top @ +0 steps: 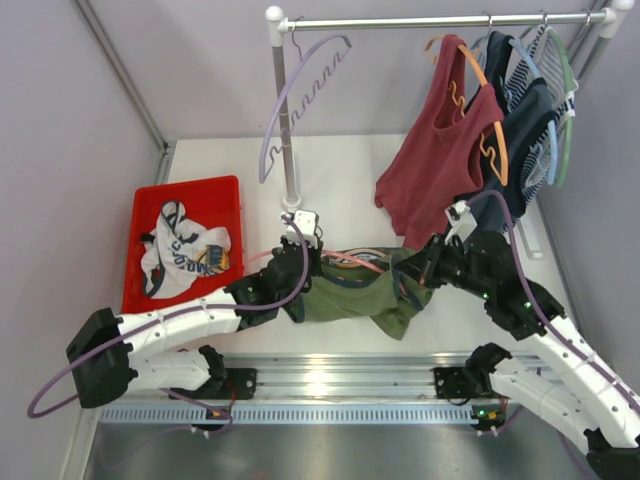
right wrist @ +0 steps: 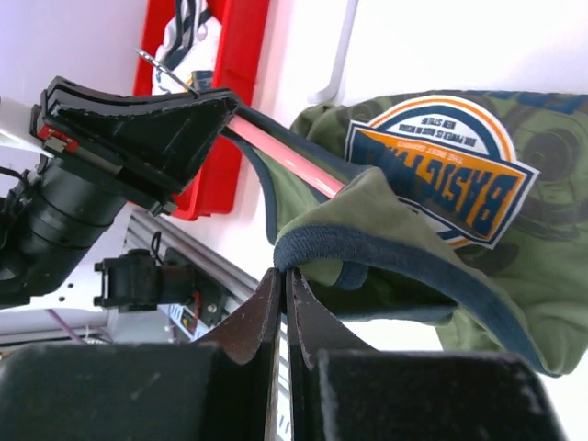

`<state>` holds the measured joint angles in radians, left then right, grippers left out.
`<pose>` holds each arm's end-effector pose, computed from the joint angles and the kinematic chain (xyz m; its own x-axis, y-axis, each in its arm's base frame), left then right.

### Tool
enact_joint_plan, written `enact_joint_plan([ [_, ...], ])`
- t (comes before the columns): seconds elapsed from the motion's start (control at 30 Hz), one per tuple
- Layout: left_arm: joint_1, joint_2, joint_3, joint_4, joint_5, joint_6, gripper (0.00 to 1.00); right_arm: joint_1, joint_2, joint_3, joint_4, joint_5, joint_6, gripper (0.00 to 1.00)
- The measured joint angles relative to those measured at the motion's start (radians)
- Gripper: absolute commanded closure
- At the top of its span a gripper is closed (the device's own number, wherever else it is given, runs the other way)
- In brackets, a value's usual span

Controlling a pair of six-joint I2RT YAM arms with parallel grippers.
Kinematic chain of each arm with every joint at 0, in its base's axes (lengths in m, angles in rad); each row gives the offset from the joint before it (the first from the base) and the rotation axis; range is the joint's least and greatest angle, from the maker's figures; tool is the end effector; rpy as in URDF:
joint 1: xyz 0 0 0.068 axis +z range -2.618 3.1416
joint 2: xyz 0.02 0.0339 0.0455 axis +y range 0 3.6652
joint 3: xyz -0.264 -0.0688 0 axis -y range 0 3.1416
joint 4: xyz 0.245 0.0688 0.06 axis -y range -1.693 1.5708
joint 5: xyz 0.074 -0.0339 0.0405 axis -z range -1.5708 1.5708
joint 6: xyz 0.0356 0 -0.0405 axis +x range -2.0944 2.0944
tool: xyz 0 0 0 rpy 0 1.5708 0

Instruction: Place the tank top on the hanger

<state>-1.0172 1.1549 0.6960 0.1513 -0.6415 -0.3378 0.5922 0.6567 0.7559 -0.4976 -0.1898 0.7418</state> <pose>0.1534 -0.2077 0.2692 -0.2767 -0.0574 -0.9592 0.3074 0.9405 -0.1449 0.1200 0.0888 0.3164 -0.7051 0.3253 -0.6301 -0.2930 0.6755 0.6767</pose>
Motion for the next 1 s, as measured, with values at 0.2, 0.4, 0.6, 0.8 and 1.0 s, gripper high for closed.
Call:
enact_joint_plan([
  [0.2,0.000,-0.001,0.011,0.019,0.009,-0.018,1.00,0.003,0.058,0.048,0.056,-0.032,0.003,1.00],
  [0.4,-0.003,-0.009,0.021,0.019,0.024,-0.032,1.00,0.003,0.074,0.113,0.023,0.009,-0.024,1.00],
  [0.6,-0.005,-0.095,0.021,-0.020,0.023,-0.031,1.00,0.003,0.078,0.168,-0.018,0.058,-0.050,1.00],
  [0.8,-0.005,-0.180,0.020,-0.064,0.030,-0.027,1.00,0.003,0.087,0.168,-0.028,0.062,-0.053,1.00],
  [1.0,-0.005,-0.181,0.020,-0.070,0.087,-0.004,1.00,0.003,0.122,0.170,-0.019,0.031,-0.067,1.00],
])
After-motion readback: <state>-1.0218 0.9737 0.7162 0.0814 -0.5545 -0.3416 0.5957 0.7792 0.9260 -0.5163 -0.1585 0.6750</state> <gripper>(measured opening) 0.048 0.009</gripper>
